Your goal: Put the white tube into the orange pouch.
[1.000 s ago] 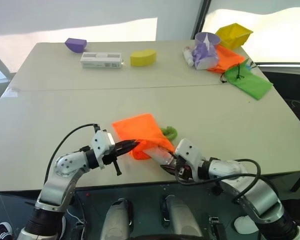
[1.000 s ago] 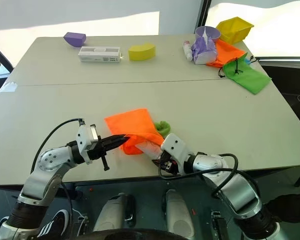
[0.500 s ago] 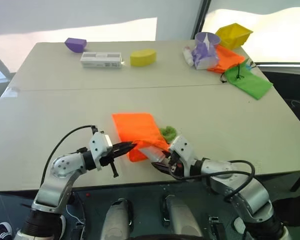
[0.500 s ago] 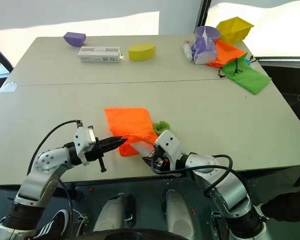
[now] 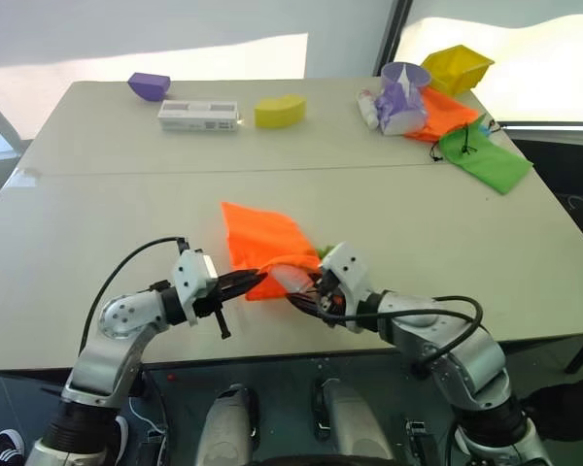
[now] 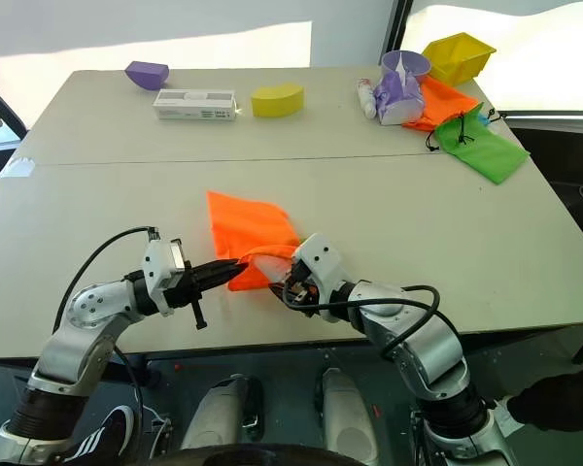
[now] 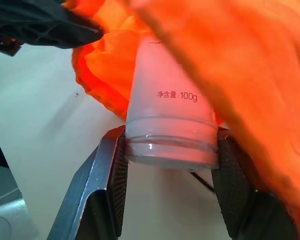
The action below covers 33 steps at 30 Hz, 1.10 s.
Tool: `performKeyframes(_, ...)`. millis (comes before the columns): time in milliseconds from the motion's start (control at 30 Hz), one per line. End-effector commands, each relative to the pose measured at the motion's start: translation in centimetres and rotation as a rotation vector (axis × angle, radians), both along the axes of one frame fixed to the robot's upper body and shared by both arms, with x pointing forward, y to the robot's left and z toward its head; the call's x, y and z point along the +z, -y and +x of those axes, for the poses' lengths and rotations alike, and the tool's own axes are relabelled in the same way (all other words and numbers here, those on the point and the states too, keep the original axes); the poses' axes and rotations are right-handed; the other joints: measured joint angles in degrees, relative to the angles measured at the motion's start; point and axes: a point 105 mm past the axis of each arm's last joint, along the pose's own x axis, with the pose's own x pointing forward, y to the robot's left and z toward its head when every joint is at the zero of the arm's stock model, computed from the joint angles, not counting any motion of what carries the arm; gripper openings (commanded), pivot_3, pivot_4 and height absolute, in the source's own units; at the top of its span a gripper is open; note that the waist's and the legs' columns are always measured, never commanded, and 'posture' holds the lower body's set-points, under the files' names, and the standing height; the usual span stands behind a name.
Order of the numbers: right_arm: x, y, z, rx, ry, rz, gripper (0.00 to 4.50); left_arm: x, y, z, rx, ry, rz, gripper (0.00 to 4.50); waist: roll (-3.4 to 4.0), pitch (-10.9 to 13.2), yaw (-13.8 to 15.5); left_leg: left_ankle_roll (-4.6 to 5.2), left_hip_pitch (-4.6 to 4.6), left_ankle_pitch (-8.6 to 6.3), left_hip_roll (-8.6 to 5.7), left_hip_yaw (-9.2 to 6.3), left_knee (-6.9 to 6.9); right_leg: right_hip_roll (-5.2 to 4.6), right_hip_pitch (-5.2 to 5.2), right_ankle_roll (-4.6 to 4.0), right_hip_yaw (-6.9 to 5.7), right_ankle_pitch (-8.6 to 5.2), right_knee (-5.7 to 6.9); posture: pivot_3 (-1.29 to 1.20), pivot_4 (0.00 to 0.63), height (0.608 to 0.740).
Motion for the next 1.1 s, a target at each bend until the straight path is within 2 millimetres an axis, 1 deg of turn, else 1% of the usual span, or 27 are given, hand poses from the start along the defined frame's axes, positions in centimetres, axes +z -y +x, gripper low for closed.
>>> performKeyframes(33, 2.6, -0.3, 0.5, 0.002, 0.086, 0.04, 1.8, 2.4, 0.3, 0.0, -0.028, 0.043, -0.037, 0.0, 0.0, 0.0, 0.0, 0.0, 0.0, 0.0, -0.01, 0.0, 0.0, 0.0, -0.01, 0.0, 0.0, 0.0, 0.01, 0.0, 0.15, 0.74)
performKeyframes(133, 2.6, -0.3, 0.3, 0.026, 0.087, 0.021, 1.8, 3.0, 0.5, -0.3, -0.056, 0.025, -0.038, 0.0, 0.0, 0.0, -0.03, 0.0, 0.01, 0.0, -0.01, -0.01, 0.0, 0.02, 0.0, 0.0, -0.02, 0.0, 0.02, 0.0, 0.15, 0.74)
performKeyframes(200, 2.5, 0.2, -0.3, 0.058, 0.081, 0.004, 1.8, 3.5, 0.0, 0.3, -0.04, 0.042, -0.03, 0.0, 0.0, 0.0, -0.01, 0.0, -0.01, 0.0, -0.01, -0.01, -0.01, 0.03, -0.01, 0.02, -0.02, -0.01, 0.01, 0.0, 0.15, 0.74)
performKeyframes(300, 2.5, 1.3, -0.2, 0.034, 0.068, 0.007, 1.8, 4.6, -1.1, 1.5, 0.005, 0.071, -0.039, 0.0, 0.0, 0.0, 0.16, 0.0, -0.04, 0.0, -0.03, -0.02, 0.0, 0.03, -0.01, 0.05, -0.04, -0.03, -0.01, 0.0, 0.15, 0.74)
performKeyframes(467, 2.8, 1.5, -0.8, 0.055, 0.049, 0.03, 1.8, 5.2, -1.8, 2.0, 0.019, 0.087, -0.036, 0.0, 0.0, 0.0, -0.1, 0.0, -0.03, 0.0, -0.04, -0.01, 0.01, 0.03, 0.0, 0.05, -0.03, -0.02, 0.0, 0.0, 0.15, 0.74)
performKeyframes(567, 3.0, 2.1, -0.9, 0.042, 0.035, 0.043, 1.8, 5.2, -1.4, 1.4, -0.002, 0.049, -0.065, 0.0, 0.0, 0.0, 0.04, 0.0, -0.04, 0.0, -0.02, -0.03, 0.0, 0.06, -0.01, 0.06, -0.04, -0.03, 0.01, 0.0, 0.15, 0.74)
performKeyframes(667, 3.2, 2.4, -0.3, 0.011, 0.032, 0.05, 1.8, 4.3, -0.4, 0.1, -0.07, -0.017, -0.062, 0.0, 0.0, 0.0, -0.08, 0.0, -0.05, 0.0, -0.02, -0.02, 0.0, 0.04, 0.0, 0.06, -0.03, -0.03, 0.0, 0.0, 0.15, 0.74)
performKeyframes(800, 4.2, 1.3, -0.3, 0.021, 0.036, 0.101, 1.8, 3.6, 1.0, -1.1, -0.125, -0.081, -0.074, 0.0, 0.0, 0.0, -0.09, 0.0, -0.04, 0.0, -0.03, -0.02, 0.01, 0.03, -0.01, 0.05, -0.01, -0.02, 0.02, 0.0, 0.15, 0.74)
performKeyframes(967, 3.7, 1.0, 0.3, -0.01, 0.028, 0.077, 1.8, 3.5, 2.3, -1.5, -0.152, -0.099, -0.103, 0.0, 0.0, 0.0, 0.09, 0.0, -0.02, 0.0, -0.03, -0.05, 0.01, 0.03, 0.01, 0.05, -0.02, -0.02, 0.06, 0.0, 0.15, 0.74)
performKeyframes(1100, 3.1, 0.0, 1.0, -0.049, 0.025, 0.057, 1.8, 3.5, 2.7, -1.3, -0.154, -0.089, -0.113, 0.0, 0.0, 0.0, -0.2, 0.01, -0.01, 0.0, -0.04, -0.02, 0.01, 0.03, 0.0, 0.05, 0.0, -0.02, 0.06, 0.0, 0.15, 0.74)
